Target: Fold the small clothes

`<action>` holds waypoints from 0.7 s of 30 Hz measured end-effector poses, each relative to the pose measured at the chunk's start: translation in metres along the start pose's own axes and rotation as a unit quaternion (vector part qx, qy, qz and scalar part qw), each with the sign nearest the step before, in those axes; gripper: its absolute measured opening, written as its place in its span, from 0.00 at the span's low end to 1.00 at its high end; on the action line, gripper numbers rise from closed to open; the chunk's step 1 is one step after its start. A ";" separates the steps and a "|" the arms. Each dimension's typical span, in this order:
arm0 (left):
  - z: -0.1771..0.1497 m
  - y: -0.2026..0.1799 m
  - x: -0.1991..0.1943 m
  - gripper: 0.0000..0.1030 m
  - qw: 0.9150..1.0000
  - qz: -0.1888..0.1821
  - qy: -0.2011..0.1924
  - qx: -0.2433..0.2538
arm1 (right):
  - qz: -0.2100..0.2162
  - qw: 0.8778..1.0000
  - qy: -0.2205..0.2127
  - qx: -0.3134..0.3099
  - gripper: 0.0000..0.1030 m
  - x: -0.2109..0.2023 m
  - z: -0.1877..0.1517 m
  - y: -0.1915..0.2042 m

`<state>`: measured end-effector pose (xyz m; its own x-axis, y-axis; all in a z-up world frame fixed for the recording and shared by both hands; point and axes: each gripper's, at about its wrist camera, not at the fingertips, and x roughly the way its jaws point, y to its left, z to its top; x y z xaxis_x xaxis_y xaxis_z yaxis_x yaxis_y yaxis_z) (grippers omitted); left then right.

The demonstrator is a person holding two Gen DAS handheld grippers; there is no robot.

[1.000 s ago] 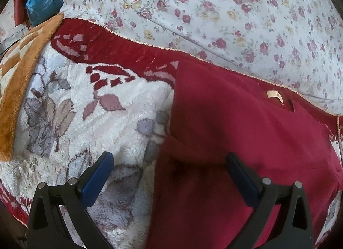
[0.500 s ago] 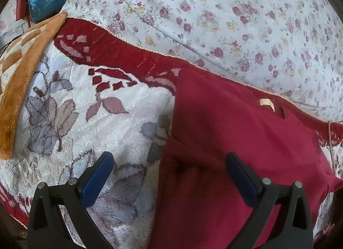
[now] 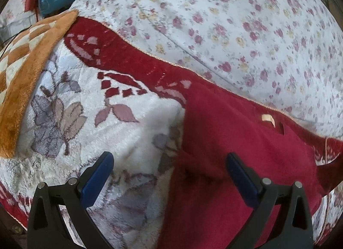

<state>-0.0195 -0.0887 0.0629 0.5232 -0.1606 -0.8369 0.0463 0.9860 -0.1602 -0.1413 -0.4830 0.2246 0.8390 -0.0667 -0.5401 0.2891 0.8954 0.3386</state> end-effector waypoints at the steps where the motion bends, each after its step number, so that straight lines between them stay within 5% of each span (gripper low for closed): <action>1: 0.002 0.003 0.001 1.00 1.000 0.001 0.000 -0.005 | 0.017 1.000 0.016 -0.014 0.13 0.018 -0.006 0.020; 7: 0.011 0.020 0.004 1.00 1.000 0.007 -0.005 -0.025 | 0.116 0.975 0.164 -0.091 0.15 0.144 -0.107 0.142; 9: 0.012 0.021 0.006 1.00 1.000 0.009 -0.004 -0.025 | 0.133 0.952 0.253 -0.109 0.58 0.181 -0.153 0.164; 11: 0.012 0.023 0.007 1.00 1.000 0.003 0.000 -0.026 | 0.139 0.939 0.294 -0.115 0.61 0.189 -0.177 0.168; 13: 0.013 0.022 0.006 1.00 1.000 -0.008 -0.001 -0.024 | 0.142 0.942 0.271 -0.139 0.63 0.169 -0.177 0.162; 17: 0.012 0.012 0.001 1.00 1.000 -0.021 -0.006 -0.008 | 0.152 0.955 0.227 -0.112 0.82 0.115 -0.149 0.112; 21: 0.009 -0.004 0.002 1.00 1.000 -0.028 -0.009 0.007 | 0.102 0.968 0.213 -0.081 0.86 0.093 -0.123 0.063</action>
<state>-0.0109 -0.0926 0.0672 0.5348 -0.2150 -0.8172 0.0883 0.9760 -0.1990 -0.1017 -0.3784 0.1016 0.5952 0.2752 -0.7550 0.0326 0.9305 0.3648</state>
